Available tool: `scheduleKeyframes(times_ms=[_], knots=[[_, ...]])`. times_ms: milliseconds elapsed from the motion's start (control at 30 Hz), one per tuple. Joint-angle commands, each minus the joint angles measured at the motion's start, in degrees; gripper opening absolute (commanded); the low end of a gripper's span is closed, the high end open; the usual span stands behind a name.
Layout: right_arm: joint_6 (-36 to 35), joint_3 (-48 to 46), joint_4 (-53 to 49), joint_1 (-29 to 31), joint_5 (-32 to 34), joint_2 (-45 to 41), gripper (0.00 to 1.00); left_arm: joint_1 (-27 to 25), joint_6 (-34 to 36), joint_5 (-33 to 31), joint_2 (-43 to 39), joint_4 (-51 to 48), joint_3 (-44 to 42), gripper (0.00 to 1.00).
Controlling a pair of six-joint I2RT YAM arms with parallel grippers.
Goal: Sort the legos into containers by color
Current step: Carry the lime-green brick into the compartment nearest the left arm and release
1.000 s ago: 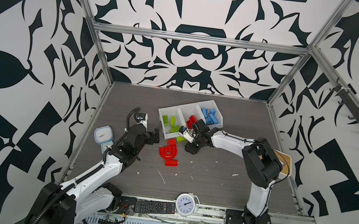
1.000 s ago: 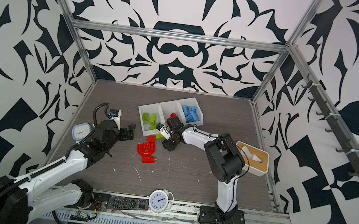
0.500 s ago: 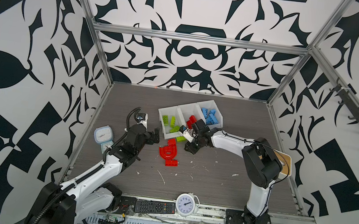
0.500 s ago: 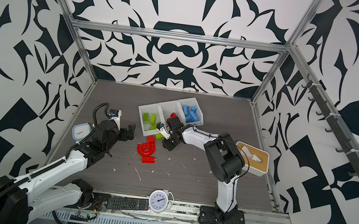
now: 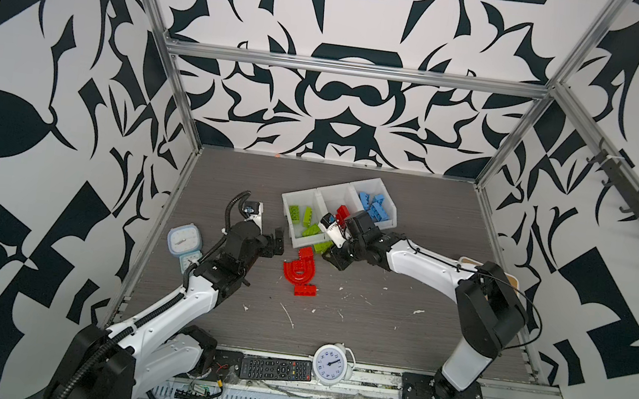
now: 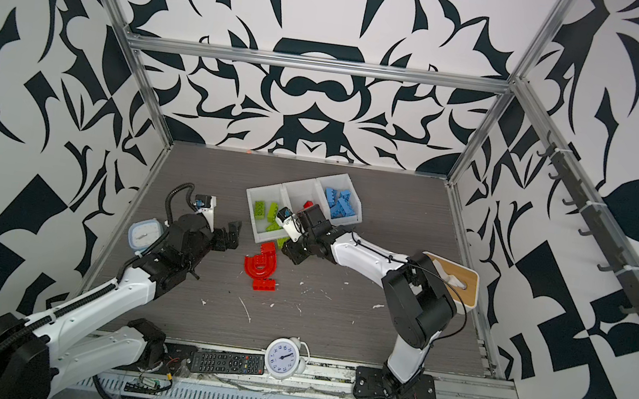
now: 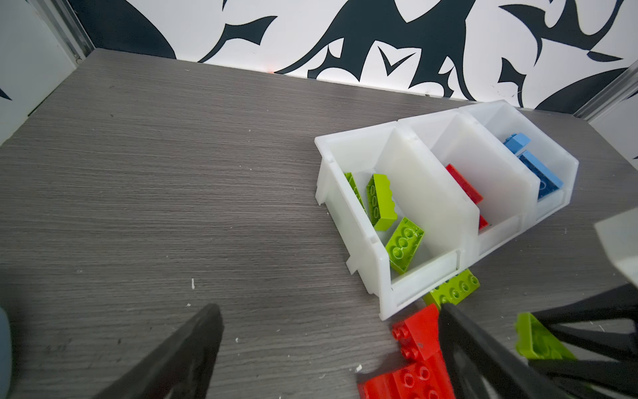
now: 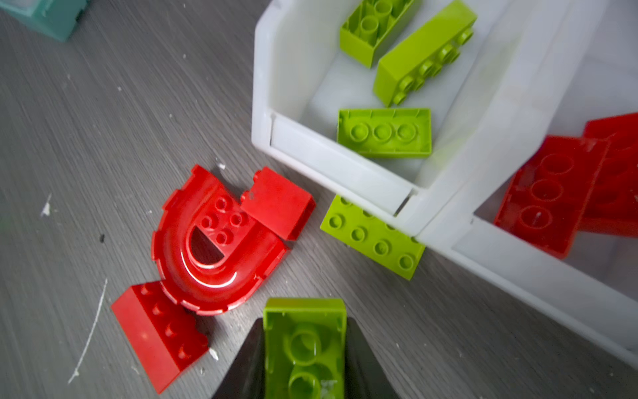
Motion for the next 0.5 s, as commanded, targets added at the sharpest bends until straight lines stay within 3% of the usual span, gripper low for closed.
scheduleKeyframes(times_ms=[0,467], knots=[[4.3,4.1,3.6,0.9,0.4,0.0,0.19,0.3,-0.3,-0.3,-0.6,0.8,-0.8,1.0],[12.0,17.2,9.0,3.3,16.9,11.1,0.18,0.4,-0.2,-0.8,-0.7,1.0,-1.0,1.0]])
